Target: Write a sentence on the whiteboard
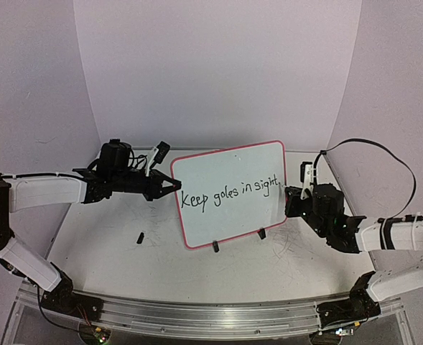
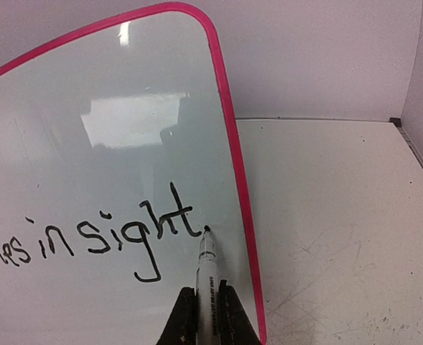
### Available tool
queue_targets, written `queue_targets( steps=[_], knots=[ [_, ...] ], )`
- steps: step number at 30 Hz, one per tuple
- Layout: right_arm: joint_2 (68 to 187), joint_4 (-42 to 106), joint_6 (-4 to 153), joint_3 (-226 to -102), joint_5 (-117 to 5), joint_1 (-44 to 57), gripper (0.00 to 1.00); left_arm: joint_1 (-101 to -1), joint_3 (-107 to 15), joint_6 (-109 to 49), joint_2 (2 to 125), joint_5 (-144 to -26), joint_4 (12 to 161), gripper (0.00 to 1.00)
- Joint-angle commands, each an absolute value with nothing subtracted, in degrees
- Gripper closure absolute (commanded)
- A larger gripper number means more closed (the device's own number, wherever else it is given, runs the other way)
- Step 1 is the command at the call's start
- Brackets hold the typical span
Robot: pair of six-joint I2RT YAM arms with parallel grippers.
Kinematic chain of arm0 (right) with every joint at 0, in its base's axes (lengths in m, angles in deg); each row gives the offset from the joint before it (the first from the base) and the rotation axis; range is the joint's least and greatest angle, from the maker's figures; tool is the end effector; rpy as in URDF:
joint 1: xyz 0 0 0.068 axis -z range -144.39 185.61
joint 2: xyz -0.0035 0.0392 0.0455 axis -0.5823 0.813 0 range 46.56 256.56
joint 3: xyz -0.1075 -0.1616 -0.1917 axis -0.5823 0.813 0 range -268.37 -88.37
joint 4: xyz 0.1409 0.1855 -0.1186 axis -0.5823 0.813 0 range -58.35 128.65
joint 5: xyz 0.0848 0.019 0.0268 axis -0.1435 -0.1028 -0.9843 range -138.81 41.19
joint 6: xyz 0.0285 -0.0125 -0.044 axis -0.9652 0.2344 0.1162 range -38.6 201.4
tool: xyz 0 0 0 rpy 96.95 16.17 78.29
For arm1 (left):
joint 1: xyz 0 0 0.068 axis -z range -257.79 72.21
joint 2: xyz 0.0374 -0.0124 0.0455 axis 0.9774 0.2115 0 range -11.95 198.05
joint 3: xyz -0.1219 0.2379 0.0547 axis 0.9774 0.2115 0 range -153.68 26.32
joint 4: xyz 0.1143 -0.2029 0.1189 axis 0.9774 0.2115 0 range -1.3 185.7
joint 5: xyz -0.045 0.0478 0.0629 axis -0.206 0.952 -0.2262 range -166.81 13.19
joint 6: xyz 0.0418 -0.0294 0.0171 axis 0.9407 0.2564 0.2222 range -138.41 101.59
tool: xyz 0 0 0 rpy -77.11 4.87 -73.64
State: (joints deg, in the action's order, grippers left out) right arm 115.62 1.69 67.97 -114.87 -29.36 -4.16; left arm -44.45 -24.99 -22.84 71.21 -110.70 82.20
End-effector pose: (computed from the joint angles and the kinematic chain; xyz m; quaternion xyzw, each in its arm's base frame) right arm 0.2009 0.1518 0.2151 -0.0724 0.7731 0.1580 0.6101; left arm 0.2581 -0.1935 0.2530 0.3527 0.7438 -0.3986 0.4043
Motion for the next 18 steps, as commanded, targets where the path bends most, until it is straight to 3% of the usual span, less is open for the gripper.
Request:
queue_targets(
  steps=[1, 6, 13, 18],
  knots=[
    [117.61, -0.75, 67.68, -116.36, -27.43, -3.61, 1.0, -45.43, -26.38, -16.56, 70.63, -101.67, 82.48, 1.0],
    [116.5, -0.1, 67.63, -116.68, -27.93, -3.48, 1.0, -45.41, -26.32, -16.54, 70.8, -101.57, 82.46, 1.0],
    [96.25, 14.56, 63.46, -114.29, -31.76, -3.5, 1.0, -45.53, -26.26, -17.21, 71.12, -99.88, 82.47, 1.0],
    [88.65, 18.56, 64.51, -113.06, -30.35, -3.5, 1.0, -45.54, -26.8, -17.62, 70.74, -98.8, 82.48, 0.84]
  ],
)
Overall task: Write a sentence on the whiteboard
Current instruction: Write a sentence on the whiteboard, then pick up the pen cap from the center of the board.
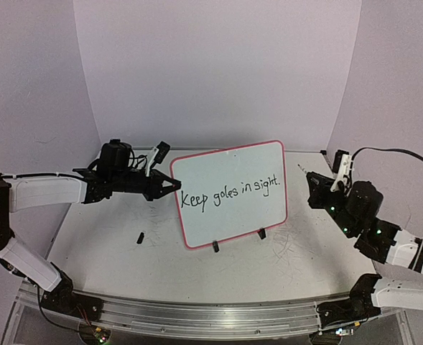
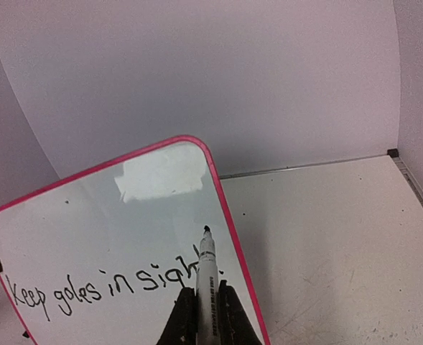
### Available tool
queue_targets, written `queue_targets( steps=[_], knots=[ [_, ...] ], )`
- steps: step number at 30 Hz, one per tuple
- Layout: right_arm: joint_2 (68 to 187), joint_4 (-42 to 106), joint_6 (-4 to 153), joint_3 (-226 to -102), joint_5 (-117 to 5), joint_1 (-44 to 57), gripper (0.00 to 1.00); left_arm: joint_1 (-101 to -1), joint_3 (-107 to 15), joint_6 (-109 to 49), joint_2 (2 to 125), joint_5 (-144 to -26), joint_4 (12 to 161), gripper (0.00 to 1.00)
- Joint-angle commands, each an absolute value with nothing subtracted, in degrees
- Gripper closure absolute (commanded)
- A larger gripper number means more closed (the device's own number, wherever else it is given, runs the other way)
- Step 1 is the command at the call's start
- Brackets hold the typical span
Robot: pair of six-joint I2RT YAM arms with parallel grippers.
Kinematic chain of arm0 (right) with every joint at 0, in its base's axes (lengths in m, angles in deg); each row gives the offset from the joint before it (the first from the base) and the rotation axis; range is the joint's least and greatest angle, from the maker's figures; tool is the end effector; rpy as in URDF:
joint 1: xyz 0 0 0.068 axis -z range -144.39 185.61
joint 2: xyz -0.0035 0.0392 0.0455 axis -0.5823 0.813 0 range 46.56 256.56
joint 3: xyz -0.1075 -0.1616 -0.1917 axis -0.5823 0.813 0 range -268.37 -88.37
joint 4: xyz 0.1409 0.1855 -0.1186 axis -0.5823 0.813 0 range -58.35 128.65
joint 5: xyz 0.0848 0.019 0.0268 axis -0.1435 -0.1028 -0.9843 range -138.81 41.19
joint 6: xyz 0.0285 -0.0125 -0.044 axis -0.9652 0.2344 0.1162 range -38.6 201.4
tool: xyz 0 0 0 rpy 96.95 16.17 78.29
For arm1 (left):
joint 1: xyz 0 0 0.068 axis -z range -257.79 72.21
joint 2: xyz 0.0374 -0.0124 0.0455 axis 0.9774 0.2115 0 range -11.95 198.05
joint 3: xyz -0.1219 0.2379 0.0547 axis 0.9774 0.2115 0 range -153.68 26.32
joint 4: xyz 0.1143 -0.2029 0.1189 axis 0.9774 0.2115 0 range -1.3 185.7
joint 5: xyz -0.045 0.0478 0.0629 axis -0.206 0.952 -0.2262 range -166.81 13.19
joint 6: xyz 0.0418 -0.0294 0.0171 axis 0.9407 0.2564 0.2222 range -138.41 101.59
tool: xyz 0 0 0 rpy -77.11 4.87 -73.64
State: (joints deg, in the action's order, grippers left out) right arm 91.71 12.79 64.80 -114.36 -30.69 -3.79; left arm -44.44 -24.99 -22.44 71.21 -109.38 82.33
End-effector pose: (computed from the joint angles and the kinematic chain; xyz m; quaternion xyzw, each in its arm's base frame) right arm 0.1559 0.1137 0.2763 -0.0295 0.7083 0.2284 0.6673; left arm 0.2587 -0.1932 0.2526 0.3502 0.7474 -0.3888 0.4094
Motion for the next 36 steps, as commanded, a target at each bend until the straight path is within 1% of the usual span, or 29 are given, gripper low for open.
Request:
queue_targets(
  steps=[1, 5, 10, 12, 16, 18, 20, 22, 24, 28, 29, 32, 34, 36],
  knots=[
    [88.36, 18.87, 65.03, -113.38, -29.69, -3.5, 1.0, -45.54, -26.96, -17.77, 70.61, -98.39, 82.5, 0.8],
    [89.45, 19.5, 67.24, -115.8, -30.04, -3.5, 1.0, -45.48, -27.9, -17.88, 68.81, -97.84, 83.52, 0.69],
    [90.79, 18.5, 70.08, -117.71, -31.32, -3.46, 1.0, -45.56, -29.03, -20.75, 64.49, -92.95, 88.16, 0.52],
    [92.15, 18.6, 72.07, -119.1, -32.68, -3.5, 1.0, -45.53, -27.71, -24.05, 60.56, -89.9, 90.75, 0.5],
    [93.89, 20.36, 74.07, -121.24, -34.06, -3.5, 1.0, -45.48, -21.04, -39.37, 49.76, -80.06, 96.19, 0.45],
    [94.43, 20.95, 74.31, -121.98, -34.87, -3.5, 1.0, -45.52, -17.07, -49.55, 46.7, -77.39, 99.55, 0.42],
    [94.58, 21.16, 74.3, -122.43, -36.35, -3.5, 1.0, -45.47, -14.42, -55.75, 45.83, -77.48, 104.34, 0.39],
    [94.63, 21.27, 74.05, -122.86, -38.04, -3.5, 1.0, -45.44, -12.99, -60.74, 47.04, -77.35, 109.49, 0.39],
    [94.74, 21.52, 73.94, -123.47, -40.02, -3.5, 1.0, -45.44, -12.4, -61.99, 49.48, -77.36, 112.11, 0.39],
    [95.81, 22.55, 73.84, -124.61, -43.48, -3.5, 1.0, -45.45, -13.87, -60.31, 56.82, -77.03, 115.16, 0.39],
    [96.22, 22.84, 73.67, -124.81, -44.3, -3.5, 1.0, -45.44, -14.34, -59.85, 58.67, -75.02, 115.53, 0.39],
    [96.81, 23.2, 73.44, -125.1, -47.02, -3.5, 1.0, -45.21, -16.1, -57.89, 64.47, -74.03, 115.75, 0.4],
    [96.87, 23.37, 73.17, -125.07, -47.82, -3.5, 1.0, -44.33, -17.29, -56.9, 67.61, -73.4, 115.77, 0.4],
    [96.65, 23.46, 73.08, -124.89, -48.26, -3.57, 1.0, -43.08, -18.44, -56.34, 70.05, -72.39, 115.77, 0.43]
  ],
)
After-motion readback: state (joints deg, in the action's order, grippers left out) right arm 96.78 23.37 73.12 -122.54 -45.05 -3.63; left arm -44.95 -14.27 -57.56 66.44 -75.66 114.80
